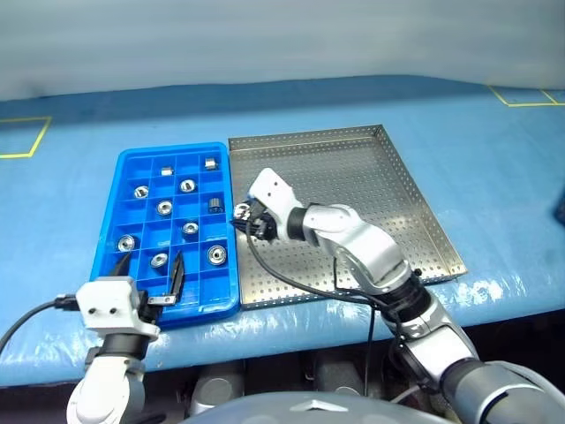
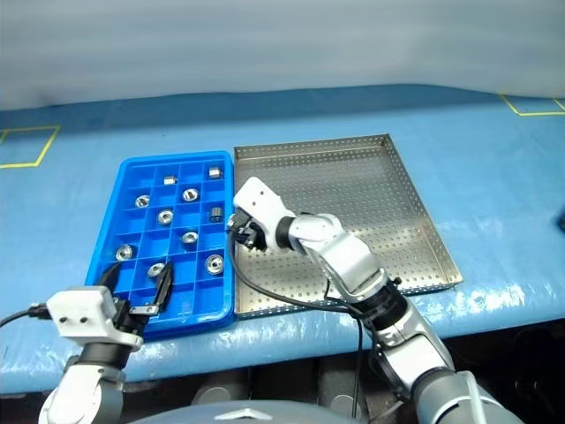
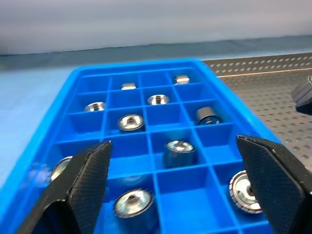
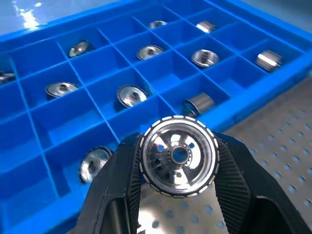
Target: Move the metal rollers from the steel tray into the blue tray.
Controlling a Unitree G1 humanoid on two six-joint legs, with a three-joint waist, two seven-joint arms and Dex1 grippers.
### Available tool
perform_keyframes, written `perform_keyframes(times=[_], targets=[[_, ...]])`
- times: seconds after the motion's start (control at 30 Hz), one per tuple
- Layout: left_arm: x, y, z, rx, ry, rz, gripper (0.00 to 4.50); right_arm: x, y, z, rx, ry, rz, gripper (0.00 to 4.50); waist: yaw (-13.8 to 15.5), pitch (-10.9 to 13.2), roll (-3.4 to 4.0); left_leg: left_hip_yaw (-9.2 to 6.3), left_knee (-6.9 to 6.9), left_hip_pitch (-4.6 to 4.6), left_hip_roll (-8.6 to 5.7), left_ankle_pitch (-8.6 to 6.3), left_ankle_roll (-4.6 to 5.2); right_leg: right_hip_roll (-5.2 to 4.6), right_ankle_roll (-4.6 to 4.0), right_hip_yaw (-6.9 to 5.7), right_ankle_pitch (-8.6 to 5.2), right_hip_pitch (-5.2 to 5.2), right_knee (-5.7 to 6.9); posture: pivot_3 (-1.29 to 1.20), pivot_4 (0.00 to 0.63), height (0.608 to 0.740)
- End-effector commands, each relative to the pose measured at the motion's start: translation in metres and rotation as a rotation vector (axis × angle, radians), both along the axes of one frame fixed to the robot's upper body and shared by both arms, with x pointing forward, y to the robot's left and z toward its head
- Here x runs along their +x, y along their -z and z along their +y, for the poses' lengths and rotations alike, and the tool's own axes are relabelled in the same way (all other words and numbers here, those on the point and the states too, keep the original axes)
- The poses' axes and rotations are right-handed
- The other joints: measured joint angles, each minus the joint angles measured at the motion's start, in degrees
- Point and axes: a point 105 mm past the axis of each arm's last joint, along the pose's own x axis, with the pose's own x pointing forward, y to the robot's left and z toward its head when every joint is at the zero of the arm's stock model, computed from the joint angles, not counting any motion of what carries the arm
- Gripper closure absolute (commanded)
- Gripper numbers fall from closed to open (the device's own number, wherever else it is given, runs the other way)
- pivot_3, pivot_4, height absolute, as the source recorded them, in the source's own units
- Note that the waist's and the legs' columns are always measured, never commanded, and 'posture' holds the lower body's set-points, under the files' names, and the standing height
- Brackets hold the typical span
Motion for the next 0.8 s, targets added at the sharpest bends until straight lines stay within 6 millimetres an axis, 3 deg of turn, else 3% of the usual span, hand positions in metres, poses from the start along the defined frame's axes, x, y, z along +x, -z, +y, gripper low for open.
perform_keyframes(times=[0.03, 0.2, 0.6, 0.8], targets=[[-0.013, -0.016, 0.005, -0.018, -0.059, -0.072, 0.04, -0.017, -0.012, 0.025, 0.044, -0.141, -0.042, 2.79, 0.9, 0.0, 0.0, 0.01, -0.01, -0.01, 0.0, 0.0, 0.0, 0.0, 0.0, 0.0, 0.0, -0.02, -0.01, 0.43, 0.15, 0.74], [-0.032, -0.012, 0.012, -0.04, -0.147, -0.06, 0.04, -0.04, 0.003, 0.045, 0.034, -0.267, 0.005, 2.79, 3.3, 0.0, -0.06, -0.04, 0.02, -0.16, 0.01, 0.0, 0.0, 0.0, -0.01, -0.07, -0.02, -0.16, -0.02, 0.49, 0.15, 0.74], [-0.035, -0.006, 0.005, -0.065, -0.152, -0.056, 0.04, -0.057, 0.037, 0.042, -0.018, -0.278, 0.154, 2.79, 7.5, 0.0, -0.1, -0.11, 0.07, -0.34, 0.01, 0.0, 0.0, 0.02, -0.01, -0.15, -0.04, -0.31, -0.03, 0.5, 0.15, 0.74], [-0.029, -0.007, 0.003, -0.063, -0.115, -0.059, 0.04, -0.059, 0.043, 0.037, -0.027, -0.24, 0.193, 0.79, 8.3, 0.0, -0.09, -0.13, 0.09, -0.36, 0.01, 0.0, -0.01, 0.01, -0.01, -0.16, -0.04, -0.31, -0.03, 0.46, 0.15, 0.74]])
